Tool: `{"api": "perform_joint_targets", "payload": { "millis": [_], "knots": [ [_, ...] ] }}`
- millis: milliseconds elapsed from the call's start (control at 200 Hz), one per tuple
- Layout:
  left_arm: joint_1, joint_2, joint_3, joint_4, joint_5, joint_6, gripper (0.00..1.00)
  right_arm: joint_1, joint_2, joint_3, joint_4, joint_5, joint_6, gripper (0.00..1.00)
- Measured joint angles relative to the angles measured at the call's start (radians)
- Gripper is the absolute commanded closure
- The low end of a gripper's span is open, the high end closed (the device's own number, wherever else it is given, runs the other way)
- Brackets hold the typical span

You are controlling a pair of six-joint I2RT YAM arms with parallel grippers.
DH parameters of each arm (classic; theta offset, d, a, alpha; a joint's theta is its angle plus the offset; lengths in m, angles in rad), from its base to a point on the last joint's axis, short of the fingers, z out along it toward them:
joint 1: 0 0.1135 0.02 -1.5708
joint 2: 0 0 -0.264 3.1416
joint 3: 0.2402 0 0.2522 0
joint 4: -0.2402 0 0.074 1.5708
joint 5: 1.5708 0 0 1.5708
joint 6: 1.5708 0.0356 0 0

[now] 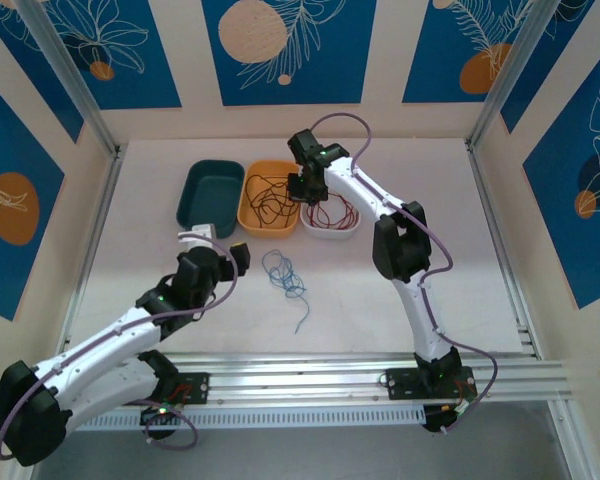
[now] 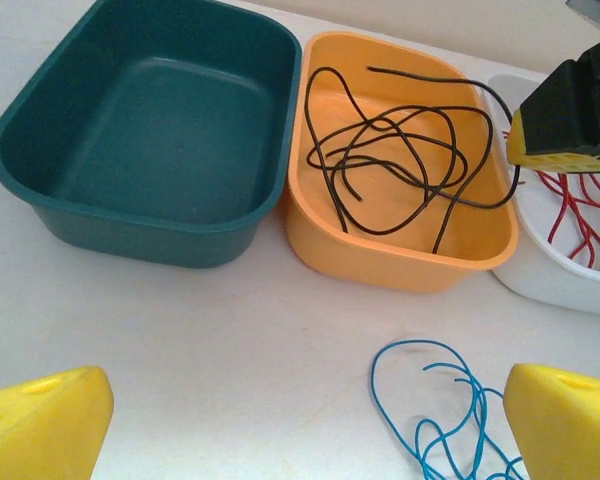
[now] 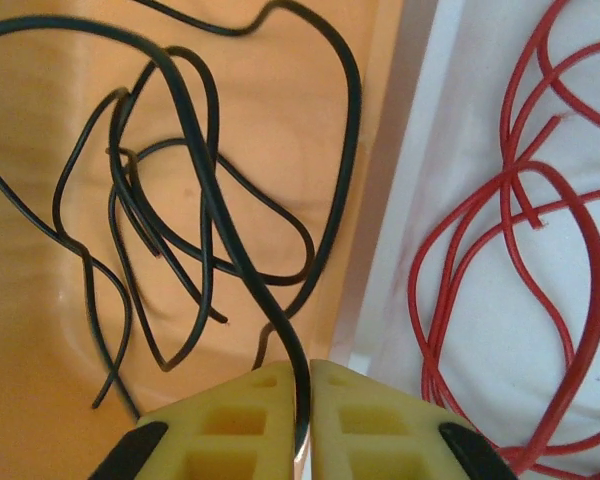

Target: Untangle the cables

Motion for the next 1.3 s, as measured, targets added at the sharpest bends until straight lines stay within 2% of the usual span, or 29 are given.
{"api": "perform_joint_targets", "payload": {
  "millis": [75,335,545,650,770,1020,1140,1301],
  "knots": [
    [0.001,0.01,0.003,0.0,0.011,0.0,0.0,0.001,0.0,0.003,-0.009,-0.003,-0.009,0.69],
    [0.006,0.056,0.028,0.0,0.06,0.0,0.0,0.002,0.0,0.029,-0.026,-0.003,-0.031,0.66],
    [0.007,0.148,0.07,0.0,0.131,0.001,0.0,0.002,-0.055,-0.019,-0.024,0.001,-0.041,0.55],
    [0.008,0.221,0.107,-0.001,0.183,0.002,0.0,0.002,-0.171,-0.127,-0.002,0.008,-0.041,0.49],
    [0.009,0.307,0.143,0.004,0.267,0.013,0.1,0.002,-0.343,-0.288,0.051,0.016,-0.031,0.41],
    [0.008,0.497,0.233,0.03,0.513,0.063,0.25,0.0,-0.686,-0.703,0.182,0.017,0.03,0.39],
    [0.004,0.554,0.296,-0.004,0.625,0.164,0.35,-0.005,-0.806,-0.885,0.213,0.016,0.061,0.37],
    [-0.002,0.585,0.4,-0.129,0.71,0.375,0.37,-0.006,-0.941,-1.046,0.227,0.015,0.105,0.35]
  ]
}}
